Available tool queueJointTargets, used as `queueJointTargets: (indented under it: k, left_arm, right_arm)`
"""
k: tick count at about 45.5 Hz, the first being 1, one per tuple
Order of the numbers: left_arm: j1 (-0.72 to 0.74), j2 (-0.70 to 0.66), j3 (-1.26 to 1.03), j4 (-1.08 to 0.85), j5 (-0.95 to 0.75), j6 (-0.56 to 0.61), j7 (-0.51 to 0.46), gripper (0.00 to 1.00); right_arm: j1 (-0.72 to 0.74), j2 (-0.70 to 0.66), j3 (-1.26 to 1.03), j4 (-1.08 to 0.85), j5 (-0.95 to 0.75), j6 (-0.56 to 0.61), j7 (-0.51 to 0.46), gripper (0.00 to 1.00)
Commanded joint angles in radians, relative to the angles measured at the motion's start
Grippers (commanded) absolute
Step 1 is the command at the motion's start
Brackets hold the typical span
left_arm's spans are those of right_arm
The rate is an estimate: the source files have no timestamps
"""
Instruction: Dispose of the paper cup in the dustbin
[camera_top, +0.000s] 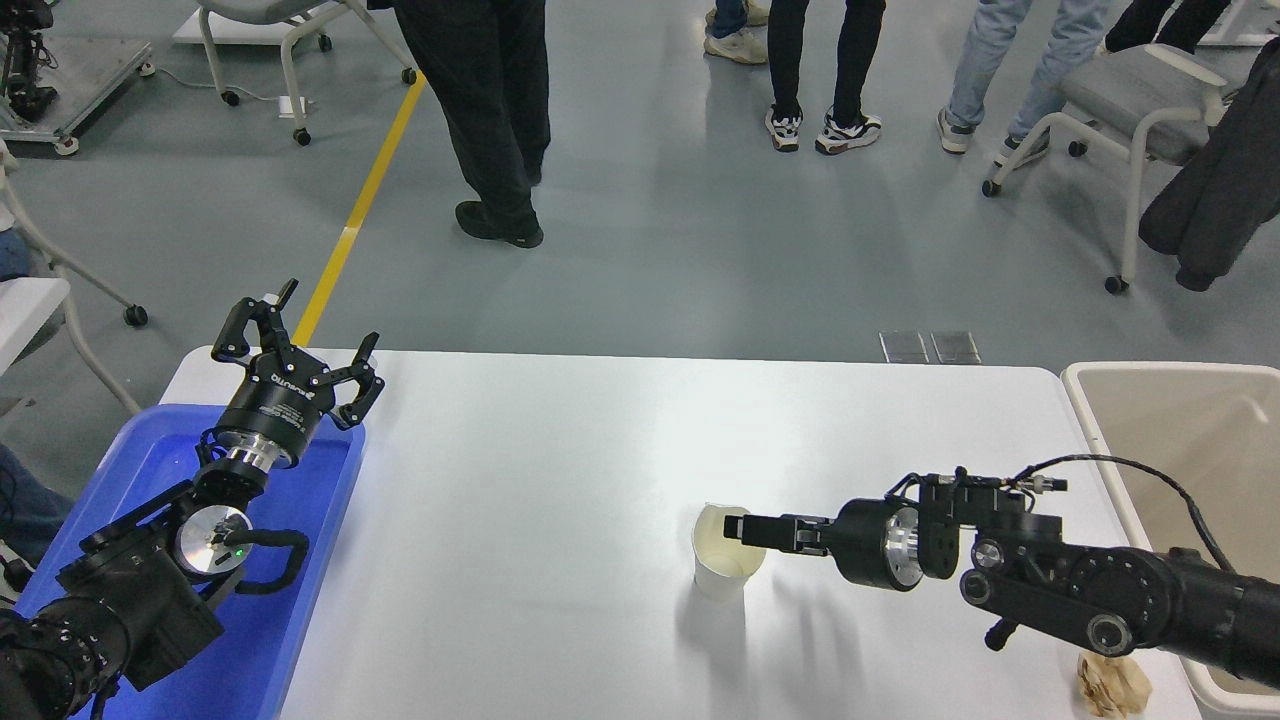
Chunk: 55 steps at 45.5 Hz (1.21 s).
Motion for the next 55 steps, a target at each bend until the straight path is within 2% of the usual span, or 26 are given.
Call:
queueJointTargets:
  k: [1, 10, 34, 37, 41, 43, 48, 50, 55]
  left_arm:
    - [0.000, 0.000, 0.000, 0.000, 0.000, 0.000, 0.000, 1.00]
    - [0.000, 0.000, 0.000, 0.000, 0.000, 0.000, 0.000, 1.00]
    - [0.000, 0.000, 0.000, 0.000, 0.000, 0.000, 0.000, 1.00]
    - [0.000, 0.000, 0.000, 0.000, 0.000, -0.002, 0.000, 1.00]
    - [0.000, 0.000, 0.000, 0.000, 0.000, 0.000, 0.000, 1.00]
    - [0.000, 0.000, 0.000, 0.001, 0.000, 0.000, 0.000, 1.00]
    - [0.000, 0.000, 0.000, 0.001, 0.000, 0.000, 0.000, 1.00]
    - [0.000, 0.000, 0.000, 0.001, 0.000, 0.000, 0.000, 1.00]
    - [0.000, 0.000, 0.000, 0.001, 0.000, 0.000, 0.000, 1.00]
  right_arm:
    - [-0.001, 0.020, -0.021, -0.018, 0.000, -0.011, 0.000, 0.95]
    - [-0.001, 0.029, -0.036, -0.036, 0.000, -0.015, 0.002, 0.89]
    - [0.002, 0.022, -0.039, -0.027, 0.000, -0.015, 0.002, 0.84]
    - [0.002, 0.019, -0.040, -0.024, 0.000, -0.015, 0.004, 0.71]
    - [0.002, 0.020, -0.041, -0.024, 0.000, -0.015, 0.005, 0.70]
    - [0.004, 0.020, -0.041, -0.024, 0.000, -0.015, 0.007, 0.67]
    - [0.007, 0.020, -0.043, -0.024, 0.000, -0.015, 0.007, 0.46]
    - [0.007, 0.020, -0.050, -0.024, 0.000, -0.015, 0.007, 0.30]
    - [0.008, 0.019, -0.059, -0.024, 0.000, -0.015, 0.007, 0.24]
